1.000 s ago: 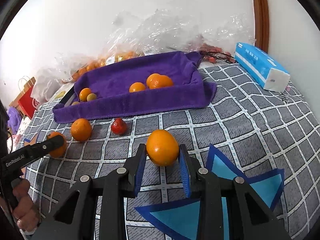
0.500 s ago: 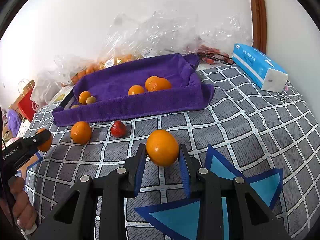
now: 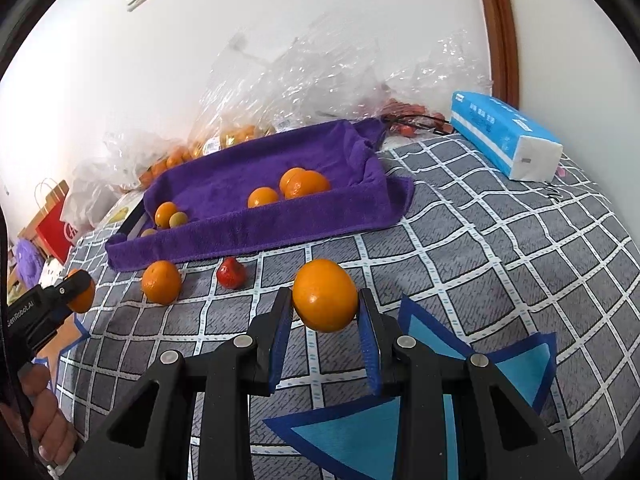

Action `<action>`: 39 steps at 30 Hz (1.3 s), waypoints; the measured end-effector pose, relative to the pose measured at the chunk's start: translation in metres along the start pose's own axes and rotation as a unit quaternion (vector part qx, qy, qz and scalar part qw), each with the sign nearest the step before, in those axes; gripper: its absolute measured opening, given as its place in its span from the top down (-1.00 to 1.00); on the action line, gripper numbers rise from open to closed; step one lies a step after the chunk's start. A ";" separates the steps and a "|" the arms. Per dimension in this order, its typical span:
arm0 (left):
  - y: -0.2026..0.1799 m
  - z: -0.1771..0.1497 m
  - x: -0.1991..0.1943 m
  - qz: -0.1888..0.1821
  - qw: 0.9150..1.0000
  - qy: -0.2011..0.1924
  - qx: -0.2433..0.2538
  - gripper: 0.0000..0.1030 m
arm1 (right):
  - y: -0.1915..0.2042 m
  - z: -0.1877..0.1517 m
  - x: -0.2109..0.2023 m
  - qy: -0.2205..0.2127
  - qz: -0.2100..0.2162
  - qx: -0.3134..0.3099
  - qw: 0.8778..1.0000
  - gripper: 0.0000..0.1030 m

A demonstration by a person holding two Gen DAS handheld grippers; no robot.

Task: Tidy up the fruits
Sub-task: 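Grasp large leafy orange with left tool while right tool lifts yellow oval orange, then carry the leafy orange and yellow oval orange over the purple towel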

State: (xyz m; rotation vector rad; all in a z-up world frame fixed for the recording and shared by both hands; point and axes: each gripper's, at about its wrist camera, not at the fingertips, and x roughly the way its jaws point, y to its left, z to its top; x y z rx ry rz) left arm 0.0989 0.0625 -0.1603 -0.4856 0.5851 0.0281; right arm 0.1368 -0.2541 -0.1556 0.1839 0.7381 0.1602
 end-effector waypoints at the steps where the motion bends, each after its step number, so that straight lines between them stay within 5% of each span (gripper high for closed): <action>1: 0.000 0.000 0.000 0.001 1.000 -0.002 -0.001 0.22 | -0.001 0.000 -0.001 -0.002 0.000 0.002 1.000 0.37; 31: 0.036 0.020 -0.002 0.036 0.997 0.004 -0.071 0.22 | -0.007 0.010 -0.014 -0.024 -0.009 0.018 1.000 0.37; 39: 0.040 0.032 -0.003 0.067 0.997 0.023 -0.044 0.22 | -0.007 0.021 -0.016 -0.018 -0.029 0.011 0.999 0.37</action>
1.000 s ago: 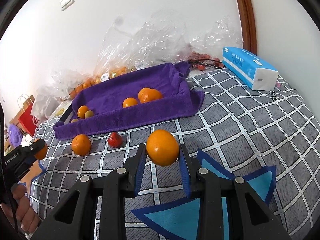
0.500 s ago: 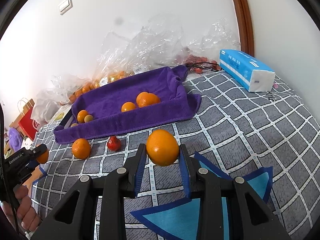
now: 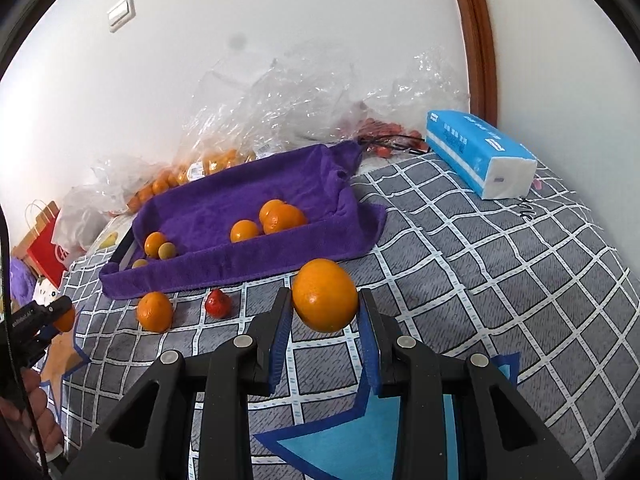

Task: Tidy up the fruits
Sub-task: 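Carry the leafy orange and yellow oval orange over the purple towel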

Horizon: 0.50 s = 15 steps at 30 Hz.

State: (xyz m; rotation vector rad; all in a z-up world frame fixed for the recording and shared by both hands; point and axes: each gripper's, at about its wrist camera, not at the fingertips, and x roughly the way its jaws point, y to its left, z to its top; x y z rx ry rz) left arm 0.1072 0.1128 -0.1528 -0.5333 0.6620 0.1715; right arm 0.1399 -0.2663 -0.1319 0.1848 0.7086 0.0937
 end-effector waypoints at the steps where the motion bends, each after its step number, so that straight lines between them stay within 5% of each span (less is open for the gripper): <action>1: 0.001 0.002 -0.001 -0.004 1.000 0.002 -0.001 0.22 | 0.001 0.002 -0.002 -0.003 -0.003 -0.005 1.000 0.37; 15: -0.001 0.033 -0.020 0.001 0.999 -0.019 0.027 0.22 | 0.031 0.023 -0.014 -0.020 -0.004 -0.060 0.998 0.37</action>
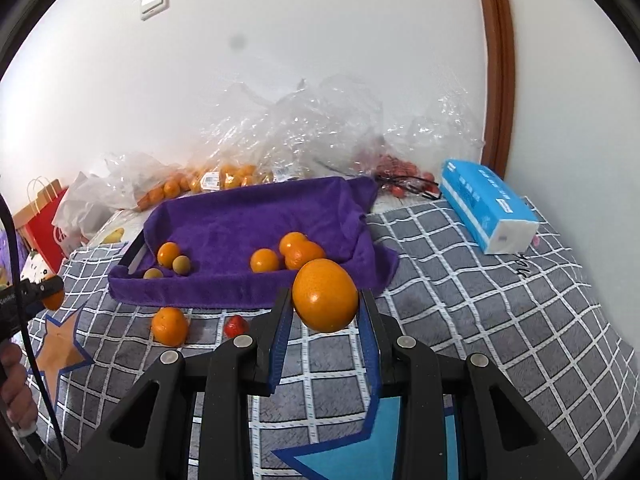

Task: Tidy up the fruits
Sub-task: 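Carry the leafy orange and yellow oval orange over the purple towel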

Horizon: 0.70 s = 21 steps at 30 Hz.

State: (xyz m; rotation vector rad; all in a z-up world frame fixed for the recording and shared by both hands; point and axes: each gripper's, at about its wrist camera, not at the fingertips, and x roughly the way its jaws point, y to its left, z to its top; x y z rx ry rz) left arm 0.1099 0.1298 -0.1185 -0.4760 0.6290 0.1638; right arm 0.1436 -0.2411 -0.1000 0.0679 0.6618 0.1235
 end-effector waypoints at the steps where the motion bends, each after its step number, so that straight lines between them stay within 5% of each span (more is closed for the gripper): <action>1: 0.000 0.003 -0.001 0.002 1.000 -0.004 0.001 0.22 | 0.002 0.000 0.001 0.001 0.002 -0.002 1.000 0.37; 21: -0.054 0.059 0.036 -0.033 0.999 -0.012 0.031 0.22 | 0.043 0.053 0.039 -0.016 0.024 -0.022 0.999 0.37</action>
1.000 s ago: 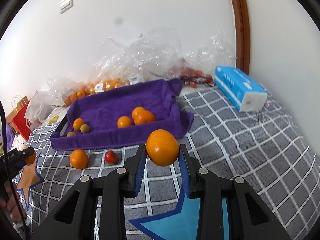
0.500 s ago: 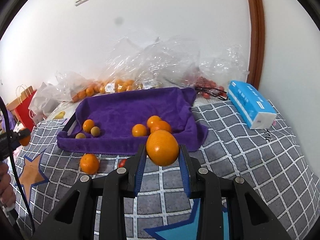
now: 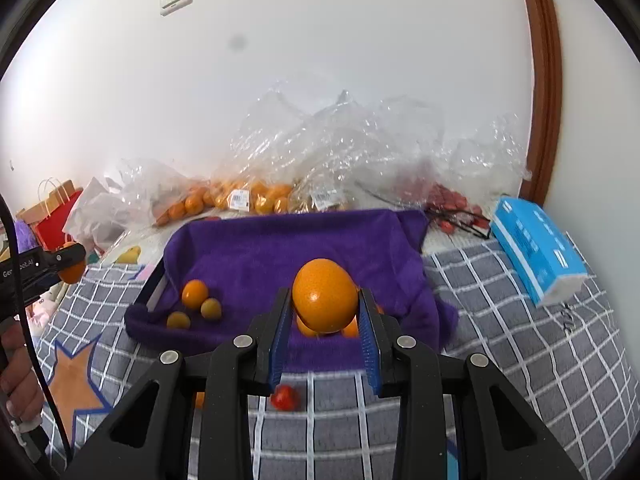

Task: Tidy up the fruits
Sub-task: 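Carry the leafy orange and yellow oval orange over the purple towel, then open right tool releasing oval orange while left tool lowers leafy orange onto towel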

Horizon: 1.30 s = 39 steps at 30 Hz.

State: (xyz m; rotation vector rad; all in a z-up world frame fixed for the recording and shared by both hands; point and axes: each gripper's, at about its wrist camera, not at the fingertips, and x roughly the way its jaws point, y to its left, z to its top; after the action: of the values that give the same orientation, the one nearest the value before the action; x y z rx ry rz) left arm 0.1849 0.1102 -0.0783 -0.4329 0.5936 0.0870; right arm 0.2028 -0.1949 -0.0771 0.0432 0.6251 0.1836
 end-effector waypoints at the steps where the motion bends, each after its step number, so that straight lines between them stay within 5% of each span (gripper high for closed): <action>1: -0.004 0.004 0.005 -0.002 1.000 0.001 0.002 0.22 | 0.001 0.005 0.003 -0.002 -0.001 -0.002 1.000 0.37; 9: -0.021 0.016 0.044 -0.013 1.000 0.005 0.015 0.22 | 0.004 0.030 0.035 -0.008 0.005 0.004 1.000 0.37; 15: -0.011 -0.004 0.077 0.001 0.999 0.042 0.009 0.22 | -0.001 0.015 0.068 0.013 0.007 0.014 1.000 0.37; 20: -0.010 -0.008 0.082 0.015 0.999 0.023 0.021 0.22 | -0.011 0.012 0.082 0.024 0.004 0.023 0.999 0.37; 39: -0.013 -0.018 0.093 -0.033 0.998 0.055 0.002 0.22 | 0.008 -0.010 0.110 0.060 0.001 -0.025 0.998 0.37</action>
State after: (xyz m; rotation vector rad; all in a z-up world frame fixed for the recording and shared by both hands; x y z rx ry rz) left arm 0.2550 0.0873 -0.1389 -0.4542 0.6879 -0.0010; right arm 0.2832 -0.1674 -0.1479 -0.0150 0.7404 0.2047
